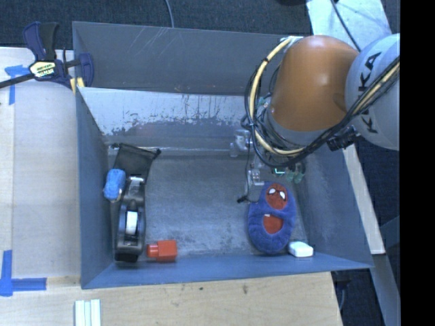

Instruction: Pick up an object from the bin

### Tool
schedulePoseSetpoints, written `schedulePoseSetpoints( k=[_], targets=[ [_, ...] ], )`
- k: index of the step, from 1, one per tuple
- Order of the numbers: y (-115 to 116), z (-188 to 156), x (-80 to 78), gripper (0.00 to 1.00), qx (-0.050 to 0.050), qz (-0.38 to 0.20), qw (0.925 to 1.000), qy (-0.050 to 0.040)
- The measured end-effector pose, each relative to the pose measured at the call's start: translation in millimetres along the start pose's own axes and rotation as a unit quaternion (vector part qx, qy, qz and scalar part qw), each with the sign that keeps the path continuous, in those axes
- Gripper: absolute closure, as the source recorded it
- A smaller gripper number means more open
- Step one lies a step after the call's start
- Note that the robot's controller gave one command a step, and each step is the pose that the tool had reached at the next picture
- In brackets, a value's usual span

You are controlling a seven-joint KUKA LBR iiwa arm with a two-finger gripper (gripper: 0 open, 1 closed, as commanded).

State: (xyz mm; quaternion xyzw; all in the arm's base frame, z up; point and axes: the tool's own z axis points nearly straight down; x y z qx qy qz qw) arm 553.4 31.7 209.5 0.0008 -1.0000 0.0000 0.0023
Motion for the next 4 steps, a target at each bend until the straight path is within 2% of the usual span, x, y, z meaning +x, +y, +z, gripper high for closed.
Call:
schedulePoseSetpoints(
  k=[1, 2, 3, 4],
  targets=[
    [-2.2, 142.3, 14.7, 0.00, 0.000, -0.125, 0.9922, -0.0011],
    [0.9, 28.3, 25.8, 0.00, 0.001, -0.175, 0.9845, -0.0079],
    [-33.9, 142.0, 37.5, 0.00, 0.000, -0.280, 0.9601, -0.0006],
    [-37.0, 79.1, 34.5, 0.00, 0.002, -0.280, 0.9601, -0.0066]
  ],
)
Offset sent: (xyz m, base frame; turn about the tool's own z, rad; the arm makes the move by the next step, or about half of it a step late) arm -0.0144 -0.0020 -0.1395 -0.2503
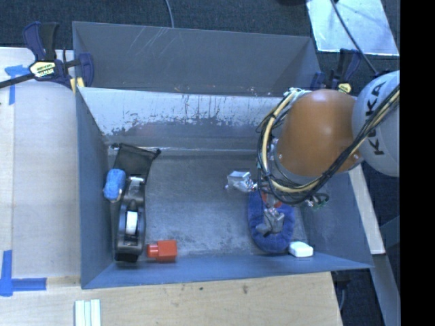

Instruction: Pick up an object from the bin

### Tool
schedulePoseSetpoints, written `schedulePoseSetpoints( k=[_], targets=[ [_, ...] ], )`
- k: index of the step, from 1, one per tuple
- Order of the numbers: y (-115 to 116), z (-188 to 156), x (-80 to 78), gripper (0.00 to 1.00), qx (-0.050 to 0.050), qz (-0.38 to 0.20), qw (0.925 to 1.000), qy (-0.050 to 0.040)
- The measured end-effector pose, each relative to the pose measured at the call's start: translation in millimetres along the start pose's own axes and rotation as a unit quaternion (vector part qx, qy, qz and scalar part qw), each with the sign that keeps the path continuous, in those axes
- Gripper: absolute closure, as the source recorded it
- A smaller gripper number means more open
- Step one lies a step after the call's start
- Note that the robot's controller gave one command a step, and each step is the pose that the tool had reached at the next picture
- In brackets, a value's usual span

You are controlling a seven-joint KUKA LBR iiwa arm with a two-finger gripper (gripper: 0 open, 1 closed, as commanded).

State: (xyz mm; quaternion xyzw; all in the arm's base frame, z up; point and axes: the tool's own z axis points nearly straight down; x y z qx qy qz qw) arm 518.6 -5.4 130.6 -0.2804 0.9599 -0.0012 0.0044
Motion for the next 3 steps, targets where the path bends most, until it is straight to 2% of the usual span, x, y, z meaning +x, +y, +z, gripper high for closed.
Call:
schedulePoseSetpoints(
  k=[1, 2, 3],
  targets=[
    [-52.5, 61.5, -16.4, 0.00, -0.003, -0.141, 0.9899, 0.0039],
    [-53.1, 57.9, -19.3, 1.00, -0.001, -0.140, 0.9901, 0.0000],
    [-74.0, -79.6, 70.5, 1.00, 0.001, -0.146, 0.9893, 0.0012]
  ],
)
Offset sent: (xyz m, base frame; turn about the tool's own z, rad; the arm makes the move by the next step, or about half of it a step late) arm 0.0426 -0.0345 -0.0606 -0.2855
